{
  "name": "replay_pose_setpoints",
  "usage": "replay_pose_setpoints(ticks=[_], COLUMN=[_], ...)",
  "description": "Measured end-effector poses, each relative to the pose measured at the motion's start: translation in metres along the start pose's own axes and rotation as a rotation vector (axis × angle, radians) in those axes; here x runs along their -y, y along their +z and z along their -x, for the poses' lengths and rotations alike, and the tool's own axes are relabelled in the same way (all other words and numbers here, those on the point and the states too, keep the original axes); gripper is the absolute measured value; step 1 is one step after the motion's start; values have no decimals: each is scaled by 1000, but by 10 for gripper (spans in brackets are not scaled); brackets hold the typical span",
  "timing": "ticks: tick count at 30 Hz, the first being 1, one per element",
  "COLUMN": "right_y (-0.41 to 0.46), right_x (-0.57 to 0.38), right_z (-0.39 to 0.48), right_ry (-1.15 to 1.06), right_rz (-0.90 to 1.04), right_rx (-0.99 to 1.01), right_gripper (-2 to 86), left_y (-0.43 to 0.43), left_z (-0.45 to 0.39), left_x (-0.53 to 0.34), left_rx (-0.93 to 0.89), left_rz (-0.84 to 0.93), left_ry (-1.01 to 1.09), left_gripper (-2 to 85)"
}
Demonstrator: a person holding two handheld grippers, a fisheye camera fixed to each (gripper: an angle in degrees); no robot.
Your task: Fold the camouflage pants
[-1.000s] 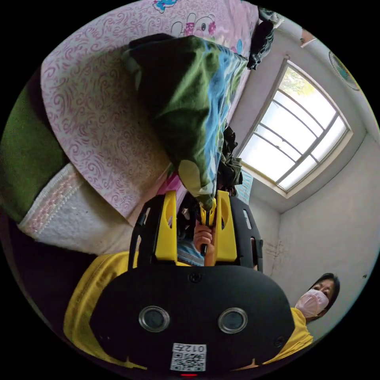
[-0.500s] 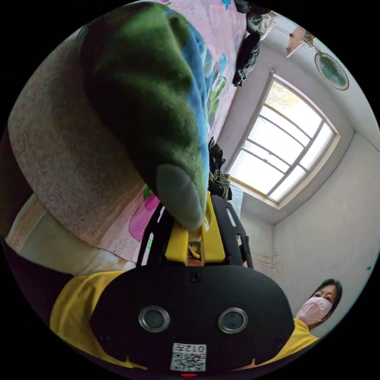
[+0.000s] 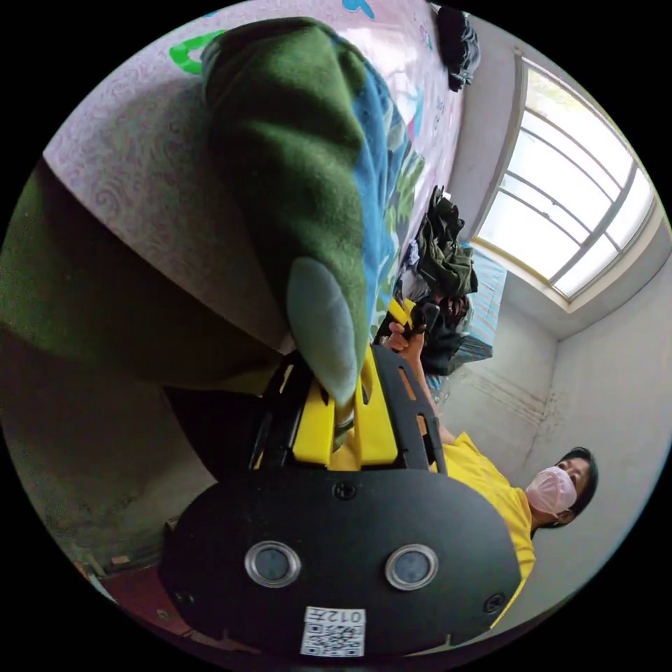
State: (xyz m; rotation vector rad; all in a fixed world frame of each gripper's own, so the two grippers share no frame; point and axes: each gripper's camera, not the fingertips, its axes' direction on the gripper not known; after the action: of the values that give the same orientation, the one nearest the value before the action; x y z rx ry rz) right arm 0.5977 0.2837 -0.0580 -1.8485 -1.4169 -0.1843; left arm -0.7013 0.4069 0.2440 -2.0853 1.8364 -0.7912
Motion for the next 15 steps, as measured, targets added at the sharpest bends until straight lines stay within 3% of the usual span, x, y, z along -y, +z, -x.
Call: replay_pose_setpoints(ticks=[5, 13, 15], right_y=[47, 108, 125], right_x=[32, 51, 53], right_z=[-17, -22, -17], right_ry=[31, 4, -31], right_rz=[45, 144, 191], right_rx=[90, 197, 133], right_gripper=[138, 132, 130], left_y=[41, 133, 164], left_z=[-26, -60, -73], left_x=[-6, -37, -52], left_rx=[85, 73, 69], left_rz=[80, 133, 136], left_ry=[20, 14, 12], left_gripper=[68, 65, 64])
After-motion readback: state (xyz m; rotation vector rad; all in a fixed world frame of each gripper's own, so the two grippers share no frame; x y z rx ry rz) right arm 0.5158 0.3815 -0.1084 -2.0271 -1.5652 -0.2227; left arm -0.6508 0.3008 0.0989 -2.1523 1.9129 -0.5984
